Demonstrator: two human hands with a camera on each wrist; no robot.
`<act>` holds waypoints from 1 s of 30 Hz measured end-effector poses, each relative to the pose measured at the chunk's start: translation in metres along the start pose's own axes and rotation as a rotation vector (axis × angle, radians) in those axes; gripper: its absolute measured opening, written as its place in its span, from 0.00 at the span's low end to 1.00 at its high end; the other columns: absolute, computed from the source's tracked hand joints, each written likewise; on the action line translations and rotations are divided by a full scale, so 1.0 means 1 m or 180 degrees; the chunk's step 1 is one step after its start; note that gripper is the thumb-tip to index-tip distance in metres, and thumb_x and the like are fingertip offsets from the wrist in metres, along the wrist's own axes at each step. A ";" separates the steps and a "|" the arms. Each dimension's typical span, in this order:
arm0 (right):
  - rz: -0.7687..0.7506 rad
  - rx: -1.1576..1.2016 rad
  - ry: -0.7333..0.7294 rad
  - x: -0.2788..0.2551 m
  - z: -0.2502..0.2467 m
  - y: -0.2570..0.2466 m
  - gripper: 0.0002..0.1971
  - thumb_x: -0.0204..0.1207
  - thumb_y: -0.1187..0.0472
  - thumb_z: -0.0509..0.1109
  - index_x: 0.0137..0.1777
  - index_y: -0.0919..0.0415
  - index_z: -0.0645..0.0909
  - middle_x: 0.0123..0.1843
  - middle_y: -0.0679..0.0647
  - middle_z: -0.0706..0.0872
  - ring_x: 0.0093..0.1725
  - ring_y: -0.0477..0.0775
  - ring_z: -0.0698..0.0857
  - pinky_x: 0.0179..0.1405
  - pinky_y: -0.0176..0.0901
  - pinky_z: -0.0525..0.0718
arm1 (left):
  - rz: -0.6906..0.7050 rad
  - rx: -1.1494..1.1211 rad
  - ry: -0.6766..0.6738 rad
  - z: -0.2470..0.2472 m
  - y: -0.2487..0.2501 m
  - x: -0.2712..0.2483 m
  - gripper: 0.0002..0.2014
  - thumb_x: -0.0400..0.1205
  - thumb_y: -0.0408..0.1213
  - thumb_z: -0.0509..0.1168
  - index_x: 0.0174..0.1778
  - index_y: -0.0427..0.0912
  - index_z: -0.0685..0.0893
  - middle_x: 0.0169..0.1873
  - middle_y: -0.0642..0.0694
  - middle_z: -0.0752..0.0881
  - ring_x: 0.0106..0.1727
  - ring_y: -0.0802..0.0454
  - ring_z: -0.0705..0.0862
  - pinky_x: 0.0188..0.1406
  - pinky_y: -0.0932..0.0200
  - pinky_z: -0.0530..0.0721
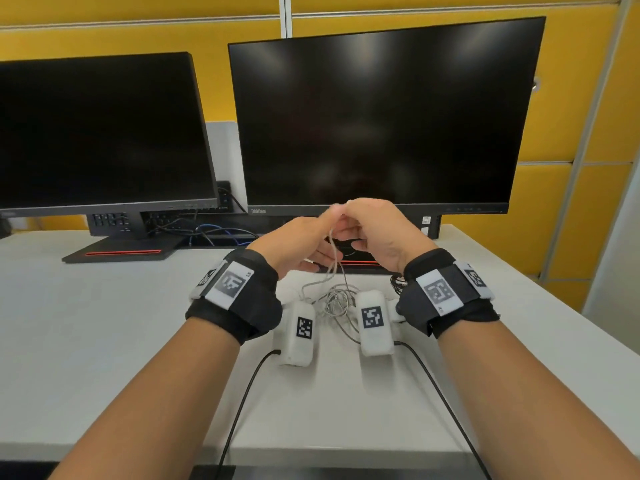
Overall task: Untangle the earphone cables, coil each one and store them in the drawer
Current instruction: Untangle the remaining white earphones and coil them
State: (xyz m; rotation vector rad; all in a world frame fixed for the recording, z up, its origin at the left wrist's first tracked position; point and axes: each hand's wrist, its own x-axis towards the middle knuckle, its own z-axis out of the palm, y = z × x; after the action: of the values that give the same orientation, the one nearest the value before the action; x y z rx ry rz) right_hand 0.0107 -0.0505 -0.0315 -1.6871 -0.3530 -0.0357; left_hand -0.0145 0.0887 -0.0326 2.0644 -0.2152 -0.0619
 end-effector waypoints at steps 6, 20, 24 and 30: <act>0.0034 0.0631 -0.0035 0.000 -0.005 -0.036 0.12 0.85 0.62 0.57 0.45 0.62 0.80 0.32 0.54 0.89 0.41 0.54 0.90 0.49 0.48 0.85 | 0.0317 0.0871 0.0025 -0.008 -0.009 -0.007 0.07 0.84 0.41 0.64 0.53 0.47 0.86 0.47 0.48 0.89 0.46 0.55 0.85 0.49 0.59 0.82; -0.0285 0.0177 0.0103 -0.022 -0.012 -0.097 0.11 0.85 0.57 0.60 0.57 0.58 0.83 0.47 0.55 0.93 0.51 0.55 0.91 0.55 0.51 0.85 | 0.0932 0.0901 0.0354 -0.015 0.028 -0.036 0.08 0.83 0.47 0.65 0.51 0.53 0.90 0.50 0.52 0.88 0.52 0.58 0.83 0.46 0.67 0.76; -0.0065 -0.0050 -0.0611 -0.037 -0.013 -0.069 0.15 0.86 0.48 0.58 0.58 0.56 0.82 0.50 0.53 0.89 0.52 0.53 0.88 0.58 0.52 0.83 | 0.1182 0.0465 0.0953 -0.018 0.045 -0.033 0.11 0.85 0.39 0.62 0.47 0.41 0.89 0.38 0.37 0.87 0.37 0.52 0.81 0.39 0.58 0.81; -0.0215 -0.0276 -0.0683 -0.044 -0.013 -0.035 0.08 0.85 0.60 0.64 0.55 0.59 0.84 0.44 0.52 0.90 0.48 0.50 0.87 0.63 0.55 0.82 | 0.1442 -0.0289 0.1283 -0.022 0.075 -0.031 0.09 0.86 0.34 0.61 0.46 0.42 0.87 0.34 0.46 0.86 0.35 0.57 0.85 0.39 0.65 0.86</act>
State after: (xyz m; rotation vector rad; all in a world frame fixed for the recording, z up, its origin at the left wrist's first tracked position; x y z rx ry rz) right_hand -0.0379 -0.0691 -0.0056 -1.7690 -0.5764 0.0816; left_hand -0.0519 0.0785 0.0423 1.8474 -0.4131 0.6038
